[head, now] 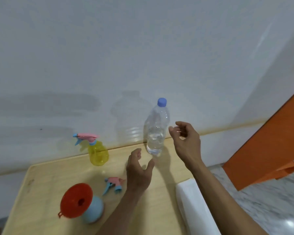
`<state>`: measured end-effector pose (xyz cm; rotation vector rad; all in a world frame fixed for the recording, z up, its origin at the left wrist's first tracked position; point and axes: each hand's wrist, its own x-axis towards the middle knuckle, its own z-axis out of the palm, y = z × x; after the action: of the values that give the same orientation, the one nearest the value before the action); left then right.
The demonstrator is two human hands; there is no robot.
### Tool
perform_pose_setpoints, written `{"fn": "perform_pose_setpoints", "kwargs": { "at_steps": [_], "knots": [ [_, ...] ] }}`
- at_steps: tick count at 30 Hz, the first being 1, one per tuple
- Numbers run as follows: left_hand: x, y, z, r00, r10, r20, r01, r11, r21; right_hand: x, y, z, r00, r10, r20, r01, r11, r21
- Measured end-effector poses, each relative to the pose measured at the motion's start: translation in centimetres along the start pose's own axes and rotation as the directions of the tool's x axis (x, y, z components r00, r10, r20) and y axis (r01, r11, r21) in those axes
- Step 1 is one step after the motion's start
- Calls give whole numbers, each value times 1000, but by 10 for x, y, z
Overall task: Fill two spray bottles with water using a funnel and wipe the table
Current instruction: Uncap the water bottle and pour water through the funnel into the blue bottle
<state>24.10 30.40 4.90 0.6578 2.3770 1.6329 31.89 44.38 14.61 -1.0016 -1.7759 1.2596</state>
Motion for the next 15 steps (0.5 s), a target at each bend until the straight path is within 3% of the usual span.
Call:
{"fn": "perform_pose_setpoints", "kwargs": {
  "at_steps": [5,10,15],
  "knots": [
    [64,30,41,999,-43,16,44,999,-30,72,-12,13,982,-115,152,122,992,-39],
    [103,36,65,995,56,78,-46,991,-122,110,-8,29,927,-157,339,155,987,34],
    [120,27,82,988,131,86,-119,983,-140,120,8,38,903,-211,375,192,977,88]
  ]
}}
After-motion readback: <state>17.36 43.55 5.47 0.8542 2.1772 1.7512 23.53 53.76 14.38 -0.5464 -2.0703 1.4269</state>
